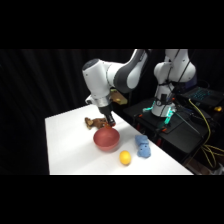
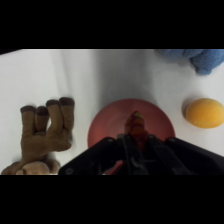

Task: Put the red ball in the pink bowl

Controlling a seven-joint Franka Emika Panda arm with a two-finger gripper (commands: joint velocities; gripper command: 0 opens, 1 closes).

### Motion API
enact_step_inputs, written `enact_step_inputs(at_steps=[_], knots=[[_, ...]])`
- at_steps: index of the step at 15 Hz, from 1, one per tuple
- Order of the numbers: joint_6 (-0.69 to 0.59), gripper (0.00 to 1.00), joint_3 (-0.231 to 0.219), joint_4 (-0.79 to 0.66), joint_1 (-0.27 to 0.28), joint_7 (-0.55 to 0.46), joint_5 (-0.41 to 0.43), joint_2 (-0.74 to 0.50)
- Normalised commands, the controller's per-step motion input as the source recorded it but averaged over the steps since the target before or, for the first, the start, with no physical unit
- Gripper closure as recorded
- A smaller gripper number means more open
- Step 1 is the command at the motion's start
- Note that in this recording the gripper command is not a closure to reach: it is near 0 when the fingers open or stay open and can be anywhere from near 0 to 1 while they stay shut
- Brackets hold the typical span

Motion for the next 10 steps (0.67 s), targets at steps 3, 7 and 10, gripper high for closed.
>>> enact_step_inputs(at_steps=[3, 7, 10], knots=[[-0.05, 0.0, 0.002, 0.05, -0.033, -0.08, 0.065, -0.05], [-0.05, 0.0, 0.004, 0.04, -0.028, -0.07, 0.071, -0.06], [-0.04, 0.0, 0.005, 0.05, -0.016, -0.05, 0.049, -0.08]])
